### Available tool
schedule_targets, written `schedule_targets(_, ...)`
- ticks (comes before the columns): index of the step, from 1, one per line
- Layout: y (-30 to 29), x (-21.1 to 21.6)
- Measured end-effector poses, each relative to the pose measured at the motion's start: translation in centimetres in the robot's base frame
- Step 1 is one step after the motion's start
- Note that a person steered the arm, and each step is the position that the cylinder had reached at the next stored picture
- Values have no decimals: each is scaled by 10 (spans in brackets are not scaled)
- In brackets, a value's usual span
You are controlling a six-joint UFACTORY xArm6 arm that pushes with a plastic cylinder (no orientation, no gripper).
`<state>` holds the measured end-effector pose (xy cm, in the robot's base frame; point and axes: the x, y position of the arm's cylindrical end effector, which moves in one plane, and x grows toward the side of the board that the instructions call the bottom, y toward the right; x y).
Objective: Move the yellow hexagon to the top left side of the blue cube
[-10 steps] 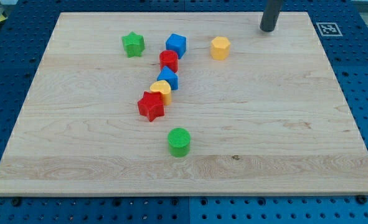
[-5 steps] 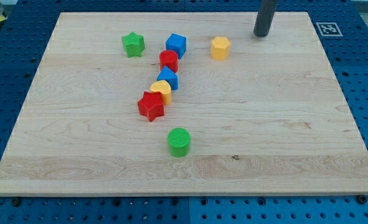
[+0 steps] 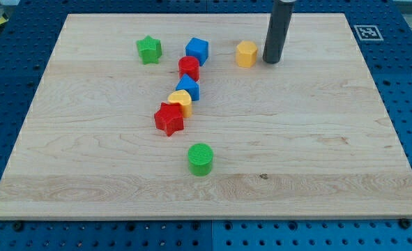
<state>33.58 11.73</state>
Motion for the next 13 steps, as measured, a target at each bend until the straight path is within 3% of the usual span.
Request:
schedule_targets(3, -14, 27)
schedule_targets(6, -18, 28)
schedule_targets(9, -18, -20)
schedule_targets(11, -36, -28)
schedule_targets(13, -43, 16)
